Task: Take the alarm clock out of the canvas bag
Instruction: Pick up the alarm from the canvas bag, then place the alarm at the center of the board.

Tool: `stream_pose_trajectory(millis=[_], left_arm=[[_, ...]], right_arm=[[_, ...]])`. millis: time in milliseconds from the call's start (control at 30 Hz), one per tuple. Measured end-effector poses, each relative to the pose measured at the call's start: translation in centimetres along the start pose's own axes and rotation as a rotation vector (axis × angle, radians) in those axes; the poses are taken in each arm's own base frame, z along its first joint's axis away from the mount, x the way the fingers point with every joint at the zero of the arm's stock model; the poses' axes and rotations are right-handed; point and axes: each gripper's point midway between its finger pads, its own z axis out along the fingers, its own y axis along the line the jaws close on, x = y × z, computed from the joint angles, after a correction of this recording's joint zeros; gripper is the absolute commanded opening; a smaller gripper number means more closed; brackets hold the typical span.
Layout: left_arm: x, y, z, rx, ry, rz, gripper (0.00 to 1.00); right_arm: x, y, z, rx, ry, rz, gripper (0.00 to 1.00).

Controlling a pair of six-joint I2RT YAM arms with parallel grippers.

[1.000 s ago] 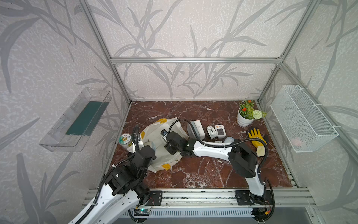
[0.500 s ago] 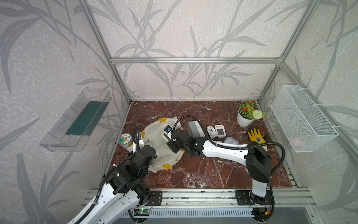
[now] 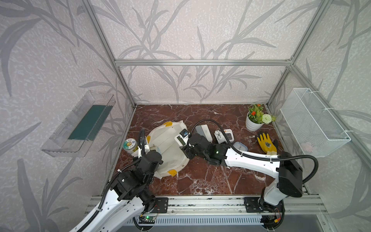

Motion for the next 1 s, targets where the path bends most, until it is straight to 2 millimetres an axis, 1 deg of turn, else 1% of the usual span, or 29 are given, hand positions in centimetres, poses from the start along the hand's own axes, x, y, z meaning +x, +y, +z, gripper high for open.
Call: stream_pose_trajectory(millis=[133,367,633,967,1000], left_arm=[[-0.1,-0.2,0.1,0.0,-0.001,-0.001,0.0],[-0.1,-0.3,0.2,0.0,0.001,0.001,0.0],[-0.1,-0.4,0.3,0.001,-0.001,-0.001,0.0],[-0.1,-0.5,0.3,0.002,-0.003,-0.004,0.0],[-0.1,-0.5,0.3,0.002,-0.003,-0.004,0.0]], right_arm=[[-0.1,-0.6,-1.4,0.014,-0.022,0.007,0.28],[0.1,-2.0,-3.3,0.061,-0.047,0.013,0.28],[1.7,-4.4,-5.2,0.157,-0.051,0.016,0.29],[3.5,-8.0,-6.3,0.261,-0.037,0.079,0.29],[3.7,-8.1,-6.4,0.265,-0.034,0.083,0.29]])
